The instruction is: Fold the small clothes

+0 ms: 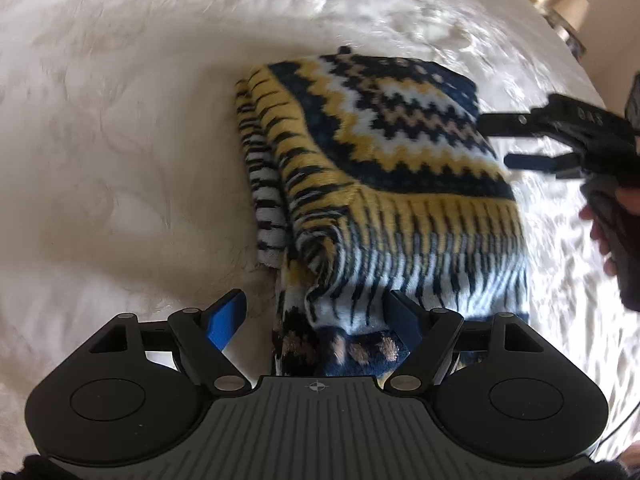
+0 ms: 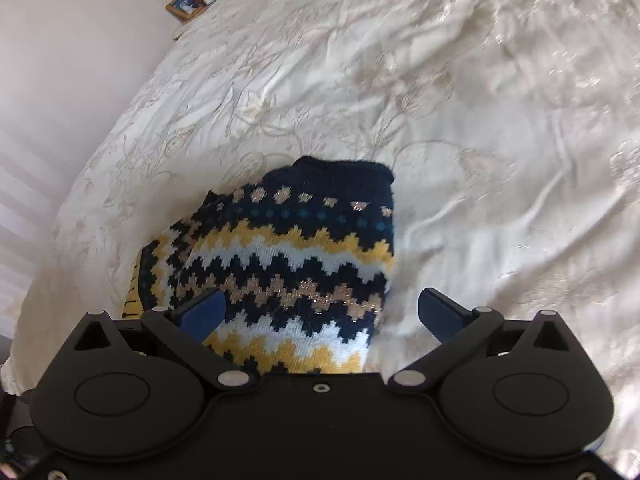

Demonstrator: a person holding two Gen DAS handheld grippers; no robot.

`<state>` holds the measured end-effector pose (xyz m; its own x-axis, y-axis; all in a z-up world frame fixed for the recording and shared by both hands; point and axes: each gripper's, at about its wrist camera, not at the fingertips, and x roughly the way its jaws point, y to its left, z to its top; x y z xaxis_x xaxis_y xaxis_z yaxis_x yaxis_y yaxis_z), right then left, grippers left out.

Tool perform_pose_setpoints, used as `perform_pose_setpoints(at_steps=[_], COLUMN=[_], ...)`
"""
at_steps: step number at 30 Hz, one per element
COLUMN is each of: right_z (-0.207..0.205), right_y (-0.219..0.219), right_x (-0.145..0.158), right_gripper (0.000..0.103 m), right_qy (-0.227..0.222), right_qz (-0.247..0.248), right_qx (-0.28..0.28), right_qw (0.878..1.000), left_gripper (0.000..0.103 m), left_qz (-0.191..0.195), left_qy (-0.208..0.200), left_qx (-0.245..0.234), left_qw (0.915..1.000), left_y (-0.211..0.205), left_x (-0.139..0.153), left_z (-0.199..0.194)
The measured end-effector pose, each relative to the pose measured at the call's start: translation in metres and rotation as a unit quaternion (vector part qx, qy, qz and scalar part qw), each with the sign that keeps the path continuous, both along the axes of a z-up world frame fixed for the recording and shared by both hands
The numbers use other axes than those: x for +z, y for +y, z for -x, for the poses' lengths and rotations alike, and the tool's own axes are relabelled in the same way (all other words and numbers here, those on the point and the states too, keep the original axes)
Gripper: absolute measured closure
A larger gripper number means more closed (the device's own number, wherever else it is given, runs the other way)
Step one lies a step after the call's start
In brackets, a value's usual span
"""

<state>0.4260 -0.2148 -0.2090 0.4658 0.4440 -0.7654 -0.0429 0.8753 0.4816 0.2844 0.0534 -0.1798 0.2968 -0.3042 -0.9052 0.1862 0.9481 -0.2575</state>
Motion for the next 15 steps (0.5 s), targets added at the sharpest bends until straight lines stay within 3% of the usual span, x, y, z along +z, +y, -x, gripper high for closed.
perform_pose_setpoints(at_steps=[3, 6, 8, 10, 15], right_z=[-0.008, -0.018, -0.024, -0.031, -0.042], right_y=[0.001, 0.004, 0.006, 0.01, 0.009], right_x=[-0.01, -0.023, -0.03, -0.034, -0.042], right_gripper=[0.0, 0.0, 0.0, 0.0, 0.0], right_qy=[0.008, 0.017, 0.022, 0.019, 0.023], right_qz=[-0.016, -0.038, -0.053, -0.059, -0.096], right_qx=[0.008, 0.015, 0.021, 0.025, 0.024], right_qw=[1.0, 0.999, 0.998, 0.998, 0.995], left_gripper=[0.024, 0.01, 0.009, 0.001, 0.003], left_qz=[0.024, 0.043, 0.055, 0.063, 0.073], left_qy=[0.012, 0.014, 0.011, 0.016, 0.01], left_qx=[0.012, -0.003, -0.02, -0.032, -0.033], left_qw=[0.9996, 0.999, 0.9982, 0.9974, 0.9968], left_y=[0.0, -0.007, -0.018, -0.025, -0.028], left_x=[-0.012, -0.019, -0.022, -0.028, -0.034], left_z=[-0.009, -0.016, -0.018, -0.021, -0.02])
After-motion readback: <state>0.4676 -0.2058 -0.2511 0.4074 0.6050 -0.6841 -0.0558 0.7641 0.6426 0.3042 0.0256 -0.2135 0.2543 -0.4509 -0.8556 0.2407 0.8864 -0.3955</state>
